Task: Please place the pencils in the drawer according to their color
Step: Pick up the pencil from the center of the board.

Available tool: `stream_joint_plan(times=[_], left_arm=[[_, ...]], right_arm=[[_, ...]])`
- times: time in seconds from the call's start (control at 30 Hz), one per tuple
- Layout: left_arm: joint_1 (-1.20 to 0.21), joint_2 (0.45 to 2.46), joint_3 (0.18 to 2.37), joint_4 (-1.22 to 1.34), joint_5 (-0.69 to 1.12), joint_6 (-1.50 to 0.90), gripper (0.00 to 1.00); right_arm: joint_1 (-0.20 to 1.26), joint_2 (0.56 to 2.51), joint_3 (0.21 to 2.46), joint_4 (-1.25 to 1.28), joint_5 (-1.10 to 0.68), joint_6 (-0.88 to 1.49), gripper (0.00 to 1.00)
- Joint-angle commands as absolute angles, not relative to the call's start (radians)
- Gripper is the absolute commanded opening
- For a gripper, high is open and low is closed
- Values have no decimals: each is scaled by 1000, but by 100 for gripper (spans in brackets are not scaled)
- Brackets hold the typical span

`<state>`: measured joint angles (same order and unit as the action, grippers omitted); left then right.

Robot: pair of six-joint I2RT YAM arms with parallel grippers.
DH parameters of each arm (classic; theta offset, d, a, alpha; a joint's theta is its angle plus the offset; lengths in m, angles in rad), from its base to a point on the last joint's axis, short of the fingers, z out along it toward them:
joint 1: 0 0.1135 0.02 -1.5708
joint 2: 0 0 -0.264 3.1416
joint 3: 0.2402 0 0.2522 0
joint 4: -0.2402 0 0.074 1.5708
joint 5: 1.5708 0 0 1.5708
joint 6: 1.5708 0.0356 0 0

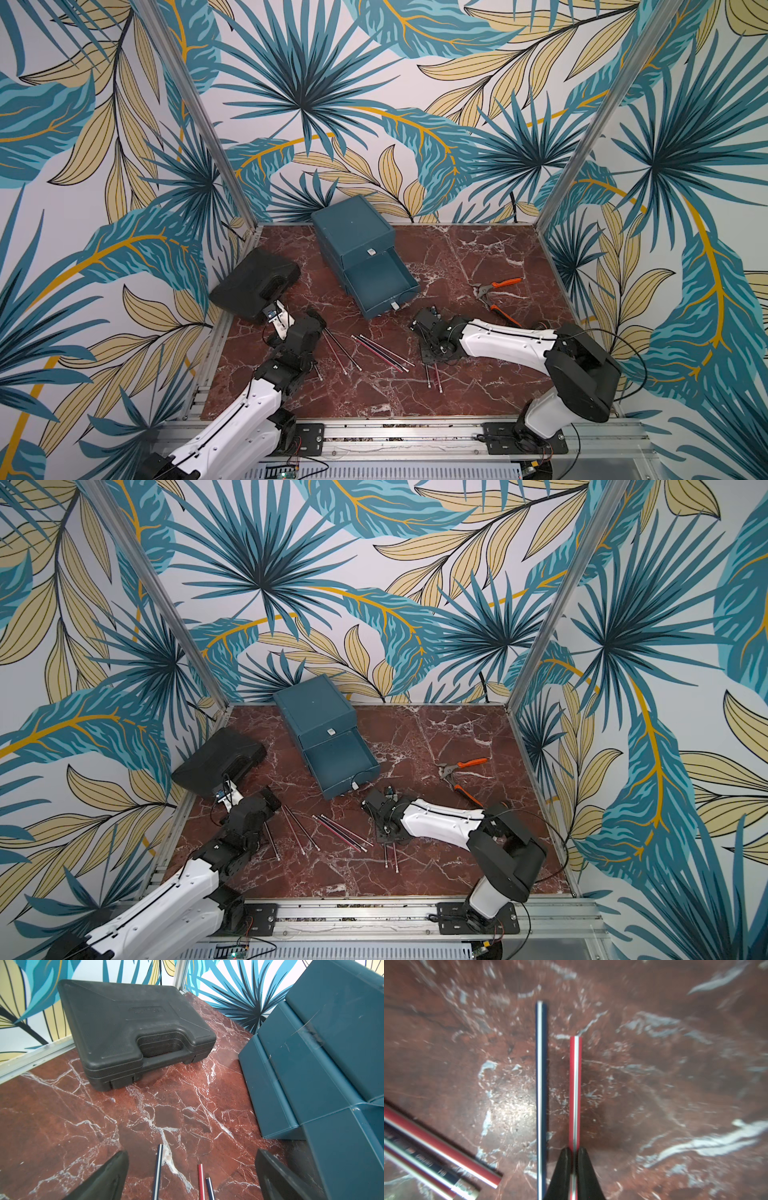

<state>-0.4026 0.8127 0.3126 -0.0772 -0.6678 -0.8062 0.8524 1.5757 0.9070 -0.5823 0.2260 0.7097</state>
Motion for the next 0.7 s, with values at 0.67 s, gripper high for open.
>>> stream_joint_plan(times=[0.67], left_arm=[[-400,830,304,88,-643,-653,100]], right_arm=[[749,1492,1257,-361,171,685,0]])
